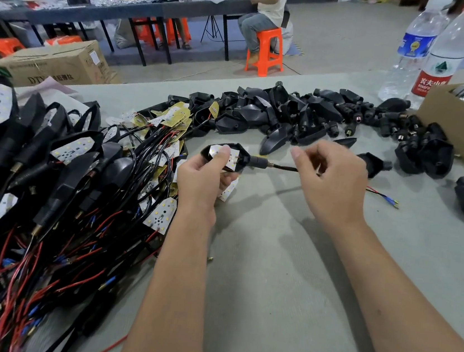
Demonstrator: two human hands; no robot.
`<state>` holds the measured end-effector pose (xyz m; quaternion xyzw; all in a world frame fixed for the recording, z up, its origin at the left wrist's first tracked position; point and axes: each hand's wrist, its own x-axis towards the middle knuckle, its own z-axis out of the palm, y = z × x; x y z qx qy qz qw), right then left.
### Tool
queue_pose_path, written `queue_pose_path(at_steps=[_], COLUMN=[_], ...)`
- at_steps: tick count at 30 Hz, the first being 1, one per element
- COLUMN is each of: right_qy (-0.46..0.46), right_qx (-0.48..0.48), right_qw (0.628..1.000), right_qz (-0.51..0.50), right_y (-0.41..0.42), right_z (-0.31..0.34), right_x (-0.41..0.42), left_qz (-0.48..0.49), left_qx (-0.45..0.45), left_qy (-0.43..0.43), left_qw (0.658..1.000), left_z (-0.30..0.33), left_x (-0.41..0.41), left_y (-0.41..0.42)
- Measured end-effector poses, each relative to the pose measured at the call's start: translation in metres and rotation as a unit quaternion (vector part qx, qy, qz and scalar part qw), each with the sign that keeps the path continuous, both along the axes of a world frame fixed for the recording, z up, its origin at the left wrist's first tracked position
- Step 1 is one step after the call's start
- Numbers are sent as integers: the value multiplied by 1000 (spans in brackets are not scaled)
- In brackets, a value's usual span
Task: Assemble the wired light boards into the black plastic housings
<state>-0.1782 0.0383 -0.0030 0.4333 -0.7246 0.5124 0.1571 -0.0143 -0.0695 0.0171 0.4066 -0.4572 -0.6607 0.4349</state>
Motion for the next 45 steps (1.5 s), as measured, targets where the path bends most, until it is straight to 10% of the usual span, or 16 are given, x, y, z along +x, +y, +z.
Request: queue_pose_path(at_steps=[5, 15, 22, 29, 33, 38, 45], right_qy=[96, 34, -320, -456, -314, -14, 199], right_qx=[225, 209, 69, 84, 73, 119, 95], right_qw=[968, 966, 919, 839, 905, 957, 953], right_qz=[51, 147, 219, 284, 278, 263, 210], right_y=[-5, -3, -29, -101, -138, -177, -207], right_z=[-5, 2, 40, 79, 96, 116, 123], right_x=[9, 15, 52, 152, 222, 304, 349], left_qz=[-33, -55, -200, -179, 0, 226, 368], left_qx=[10, -5, 28, -33, -107, -223, -211], left_qy=[5, -34, -53, -86, -229, -511, -497], left_qw=[999, 998, 978, 979, 967, 799, 757], left_z=[1, -1, 25, 61, 86, 89, 69], left_x=[3, 1, 12, 127, 210, 292, 310], left_y=[-4, -1, 23, 10, -7, -23, -32])
